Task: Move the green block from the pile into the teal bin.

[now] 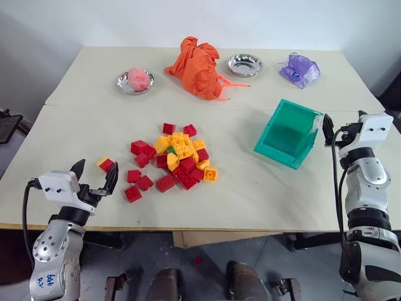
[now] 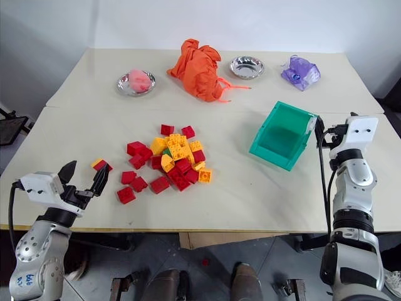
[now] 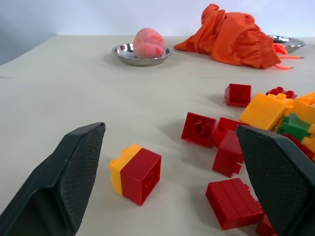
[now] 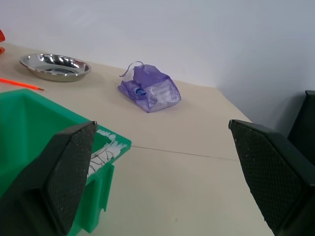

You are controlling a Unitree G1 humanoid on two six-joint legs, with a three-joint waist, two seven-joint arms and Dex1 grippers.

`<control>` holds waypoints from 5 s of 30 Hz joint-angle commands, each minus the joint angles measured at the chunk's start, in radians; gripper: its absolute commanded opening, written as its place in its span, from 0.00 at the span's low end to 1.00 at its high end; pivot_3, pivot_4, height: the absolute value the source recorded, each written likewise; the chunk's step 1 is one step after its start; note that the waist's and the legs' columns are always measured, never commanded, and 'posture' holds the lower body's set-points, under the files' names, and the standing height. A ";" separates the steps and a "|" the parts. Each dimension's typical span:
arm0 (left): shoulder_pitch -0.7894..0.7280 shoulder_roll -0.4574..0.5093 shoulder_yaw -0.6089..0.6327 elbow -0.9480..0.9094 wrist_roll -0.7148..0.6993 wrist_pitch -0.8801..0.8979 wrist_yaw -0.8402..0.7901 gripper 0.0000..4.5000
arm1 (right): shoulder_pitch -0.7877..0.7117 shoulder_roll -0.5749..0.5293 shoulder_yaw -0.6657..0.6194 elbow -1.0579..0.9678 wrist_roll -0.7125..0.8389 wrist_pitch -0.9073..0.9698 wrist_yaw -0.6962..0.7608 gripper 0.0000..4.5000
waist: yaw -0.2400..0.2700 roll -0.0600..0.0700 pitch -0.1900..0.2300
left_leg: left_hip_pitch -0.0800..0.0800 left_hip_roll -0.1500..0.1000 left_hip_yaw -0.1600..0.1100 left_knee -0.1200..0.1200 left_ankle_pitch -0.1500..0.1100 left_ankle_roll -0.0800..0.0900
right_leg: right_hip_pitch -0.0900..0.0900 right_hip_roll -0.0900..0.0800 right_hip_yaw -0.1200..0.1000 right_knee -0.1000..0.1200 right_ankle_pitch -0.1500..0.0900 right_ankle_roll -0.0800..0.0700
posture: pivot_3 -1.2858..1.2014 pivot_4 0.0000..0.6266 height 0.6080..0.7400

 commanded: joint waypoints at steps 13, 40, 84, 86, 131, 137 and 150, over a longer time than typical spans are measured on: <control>-0.129 0.334 -0.088 0.125 -0.083 -0.121 -0.578 0.96 | 0.397 -0.127 0.076 -0.835 0.381 0.444 0.510 1.00 | 0.013 0.002 0.001 | 0.000 0.000 0.000 -0.001 0.000 0.000 | 0.000 0.000 0.000 0.000 0.000 0.000 | 0.52 0.24 1.00; -1.001 0.003 -0.507 1.116 0.245 -0.216 -0.609 0.00 | 0.722 -0.102 0.037 -1.208 0.408 0.575 0.482 1.00 | 0.046 -0.001 0.002 | -0.003 -0.001 -0.001 0.007 -0.002 0.002 | 0.001 0.000 -0.001 0.000 0.001 0.002 | 0.52 0.24 1.00; -0.334 0.384 -0.122 0.356 -0.084 -0.018 -0.810 0.93 | 0.268 -0.052 0.394 -1.171 0.317 0.942 0.370 1.00 | 0.022 -0.003 0.004 | -0.003 0.001 -0.002 0.011 -0.004 0.003 | 0.000 0.000 -0.001 0.004 0.001 0.002 | 0.52 0.24 1.00; -0.318 0.383 -0.134 0.319 -0.100 0.005 -0.818 0.99 | 0.130 -0.005 0.494 -1.115 0.263 1.012 0.339 1.00 | 0.017 -0.003 0.004 | -0.003 0.001 -0.002 0.011 -0.005 0.002 | -0.001 0.000 -0.001 0.004 0.001 0.001 | 0.52 0.24 1.00; -0.332 0.244 -0.272 0.197 -0.106 -0.036 -0.734 1.00 | -0.037 0.114 0.157 -0.822 0.041 0.765 0.290 0.33 | 0.004 -0.003 0.004 | -0.006 0.004 0.010 0.010 -0.008 -0.001 | -0.015 0.000 -0.006 0.011 0.000 -0.003 | 0.52 0.24 1.00; -0.439 0.182 -0.344 0.281 -0.074 -0.061 -0.736 1.00 | 0.011 -0.024 0.043 -0.636 -0.009 0.609 0.217 0.33 | -0.009 -0.002 0.004 | -0.004 0.005 0.014 0.009 -0.008 -0.001 | -0.015 0.000 -0.003 0.011 0.000 -0.003 | 0.52 0.24 1.00; -0.539 0.170 -0.350 0.450 -0.033 -0.143 -0.768 1.00 | -0.010 -0.066 0.056 -0.483 0.039 0.518 0.323 1.00 | 0.002 -0.002 0.004 | -0.003 0.005 0.015 0.010 -0.008 0.000 | -0.015 0.000 -0.002 0.011 0.000 -0.003 | 0.52 0.24 1.00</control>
